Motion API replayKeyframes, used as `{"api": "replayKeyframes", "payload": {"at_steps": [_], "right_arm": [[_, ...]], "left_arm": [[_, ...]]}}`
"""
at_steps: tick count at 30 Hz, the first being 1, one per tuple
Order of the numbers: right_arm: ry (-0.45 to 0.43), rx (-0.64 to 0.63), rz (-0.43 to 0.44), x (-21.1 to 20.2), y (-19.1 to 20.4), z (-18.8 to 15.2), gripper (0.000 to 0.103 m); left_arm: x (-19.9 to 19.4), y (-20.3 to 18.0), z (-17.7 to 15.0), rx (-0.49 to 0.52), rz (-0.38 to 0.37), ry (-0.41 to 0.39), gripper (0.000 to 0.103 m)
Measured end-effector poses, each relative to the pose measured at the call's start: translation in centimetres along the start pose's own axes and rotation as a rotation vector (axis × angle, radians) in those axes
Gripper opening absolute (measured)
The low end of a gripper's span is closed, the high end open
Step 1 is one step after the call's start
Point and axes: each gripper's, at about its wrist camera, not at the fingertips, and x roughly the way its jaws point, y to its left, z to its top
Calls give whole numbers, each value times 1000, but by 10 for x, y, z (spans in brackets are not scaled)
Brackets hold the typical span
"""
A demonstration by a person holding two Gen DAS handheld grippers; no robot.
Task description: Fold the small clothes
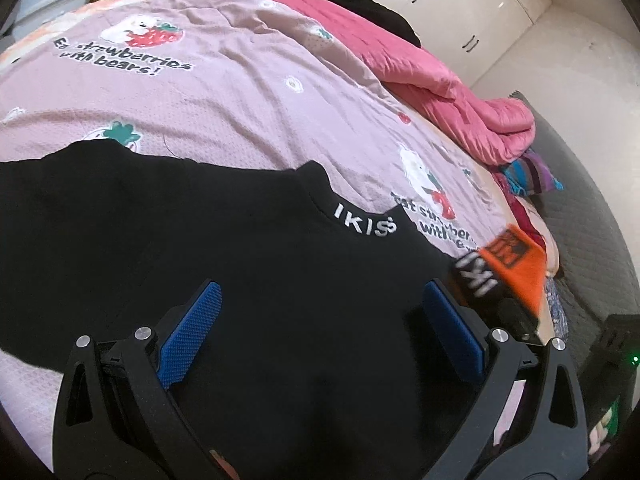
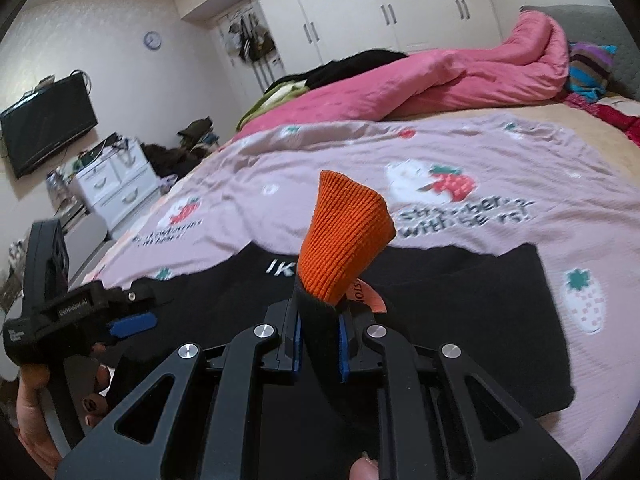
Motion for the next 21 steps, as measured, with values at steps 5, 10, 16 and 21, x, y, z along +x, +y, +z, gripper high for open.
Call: {"api": "replayKeyframes", "payload": {"at_steps": [5,10,16,21], "right_arm": [[59,-28,49,15,13,-12,31],[86,-34,162,11,22,-16,48],[44,23,99,-7,-5,-3,54],[13,70,35,-21,-31,2,54]], "left_arm": [[5,2,-5,-16,-55,34,95],[13,4,-10,-33,-69,62,95],[29,-6,-25,18,-71,120,92],[43,-30,-44,114,-46,149,59]]}}
